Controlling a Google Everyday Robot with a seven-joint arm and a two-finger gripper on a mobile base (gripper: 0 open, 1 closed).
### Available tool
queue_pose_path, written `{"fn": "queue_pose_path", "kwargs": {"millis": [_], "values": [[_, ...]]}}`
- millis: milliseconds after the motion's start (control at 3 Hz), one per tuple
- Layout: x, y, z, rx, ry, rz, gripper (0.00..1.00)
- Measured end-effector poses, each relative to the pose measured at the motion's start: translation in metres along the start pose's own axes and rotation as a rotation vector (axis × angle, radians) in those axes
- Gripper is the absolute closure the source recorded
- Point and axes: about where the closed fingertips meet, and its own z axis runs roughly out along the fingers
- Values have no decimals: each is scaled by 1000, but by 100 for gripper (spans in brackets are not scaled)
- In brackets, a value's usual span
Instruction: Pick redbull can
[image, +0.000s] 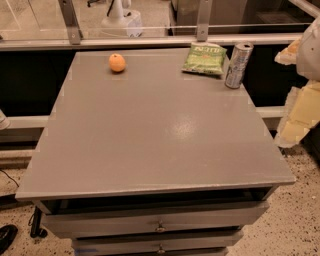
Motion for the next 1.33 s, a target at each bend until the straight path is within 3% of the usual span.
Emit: {"fn": "queue_pose_path", "kwargs": {"millis": [333, 667, 1000, 1333], "values": [[-1, -3, 1, 12, -10, 6, 0], [0, -20, 16, 39, -64, 19, 0], [3, -57, 44, 94, -130, 72, 0], [10, -99, 72, 161, -227, 176, 0]]}}
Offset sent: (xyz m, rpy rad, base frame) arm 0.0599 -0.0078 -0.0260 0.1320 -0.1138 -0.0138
